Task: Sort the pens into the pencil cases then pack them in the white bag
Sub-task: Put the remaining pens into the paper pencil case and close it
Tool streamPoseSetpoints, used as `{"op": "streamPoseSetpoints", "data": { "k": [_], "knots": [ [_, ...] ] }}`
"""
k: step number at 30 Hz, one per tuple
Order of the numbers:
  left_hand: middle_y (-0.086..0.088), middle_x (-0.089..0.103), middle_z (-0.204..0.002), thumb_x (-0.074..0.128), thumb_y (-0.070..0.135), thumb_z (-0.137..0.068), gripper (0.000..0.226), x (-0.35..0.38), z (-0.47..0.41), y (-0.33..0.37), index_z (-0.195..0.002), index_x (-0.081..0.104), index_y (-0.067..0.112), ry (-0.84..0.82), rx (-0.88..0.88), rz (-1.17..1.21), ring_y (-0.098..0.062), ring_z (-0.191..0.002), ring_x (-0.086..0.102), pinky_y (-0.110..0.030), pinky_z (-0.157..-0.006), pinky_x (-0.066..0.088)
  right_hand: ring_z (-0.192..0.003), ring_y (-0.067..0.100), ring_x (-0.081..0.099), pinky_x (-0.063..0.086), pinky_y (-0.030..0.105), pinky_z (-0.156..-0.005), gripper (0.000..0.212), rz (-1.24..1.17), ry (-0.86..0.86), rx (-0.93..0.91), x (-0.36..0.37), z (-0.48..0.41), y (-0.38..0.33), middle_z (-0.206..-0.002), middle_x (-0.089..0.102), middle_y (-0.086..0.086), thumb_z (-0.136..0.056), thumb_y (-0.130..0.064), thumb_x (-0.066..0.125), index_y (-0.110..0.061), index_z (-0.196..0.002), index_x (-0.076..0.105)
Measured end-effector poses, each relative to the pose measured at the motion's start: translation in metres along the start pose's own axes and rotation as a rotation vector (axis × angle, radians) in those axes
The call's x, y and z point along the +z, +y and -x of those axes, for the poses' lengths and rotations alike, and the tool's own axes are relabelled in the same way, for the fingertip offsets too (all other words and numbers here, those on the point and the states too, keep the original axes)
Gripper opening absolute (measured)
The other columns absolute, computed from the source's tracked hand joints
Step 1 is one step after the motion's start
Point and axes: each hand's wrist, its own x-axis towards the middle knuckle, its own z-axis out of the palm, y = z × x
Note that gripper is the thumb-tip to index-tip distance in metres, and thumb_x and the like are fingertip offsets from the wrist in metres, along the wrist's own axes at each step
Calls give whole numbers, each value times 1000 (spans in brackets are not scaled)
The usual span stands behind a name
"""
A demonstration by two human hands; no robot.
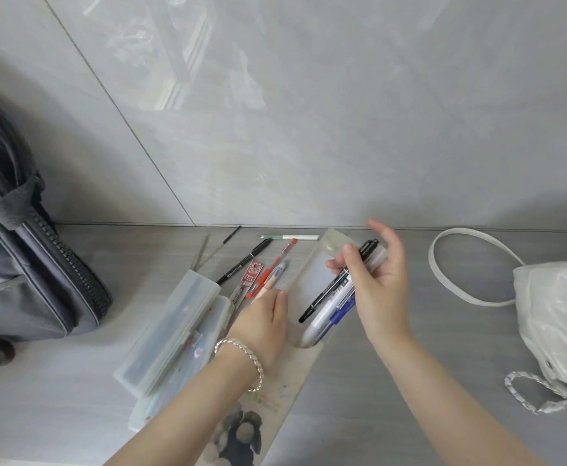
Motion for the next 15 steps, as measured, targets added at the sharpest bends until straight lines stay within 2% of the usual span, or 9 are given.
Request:
{"op": "streamPoseSetpoints", "data": {
  "k": [2,3,5,6,8,10,12,13,15],
  "knots": [
    [1,36,-59,30,25,-99,37,1,1,0,-63,34,16,5,6,17,-13,-56,35,-16,-51,31,-71,9,69,52,17,-67,23,122,-41,-69,-2,2,8,-85,66,20,-87,-9,60,-31,-93,55],
    [2,36,-59,30,25,-99,36,2,1,0,-64,35,15,8,8,26,-12,-56,34,-14,-52,32,-77,8,69,51,19,-69,16,219,-50,-109,-3,3,13,-87,68,15,-85,-19,62,-34,-89,57],
    [3,37,-60,30,27,-99,34,2,1,-1,-69,40,13,16,4,38,-11,-57,35,-11,-53,32,-81,0,63,44,12,-70,9,396,-49,-197,-5,6,22,-86,68,-2,-81,-34,55,-35,-89,59],
    [3,37,-59,30,28,-99,34,2,2,-2,-71,41,12,18,0,45,-11,-57,35,-11,-53,33,-82,-5,59,41,7,-71,14,455,-50,-257,-7,6,25,-85,66,-8,-82,-34,52,-29,-90,61],
    [4,35,-58,31,28,-99,34,2,2,-2,-71,41,12,17,0,53,-11,-55,34,-12,-52,33,-88,-9,55,38,4,-78,24,573,-109,-397,-9,6,28,-87,66,-7,-87,-25,47,-12,-89,67],
    [4,33,-56,31,27,-99,35,1,2,-2,-67,38,13,15,18,38,-12,-54,33,-17,-53,31,-98,3,55,37,14,-90,31,769,-233,-559,-10,10,35,-96,70,1,-92,-23,43,-7,-87,70],
    [3,35,-56,31,25,-99,38,-1,-2,-3,-63,35,15,17,22,2,-15,-56,34,-28,-59,31,-113,15,52,30,25,-100,39,980,-416,-657,-11,13,49,-113,68,1,-96,-29,35,-10,-95,70],
    [2,36,-57,30,25,-99,38,-2,-4,-5,-62,35,17,19,5,-17,-17,-58,37,-31,-61,30,-119,20,50,28,27,-103,41,1007,-507,-648,-12,13,55,-122,63,1,-97,-31,32,-11,-101,68],
    [2,40,-60,30,24,-99,35,-7,-11,-12,-66,39,17,33,-61,-35,-21,-66,41,-30,-66,31,-124,17,47,30,19,-105,31,810,-609,-533,-11,11,55,-129,56,2,-94,-26,43,-8,-106,66]
  ]
}}
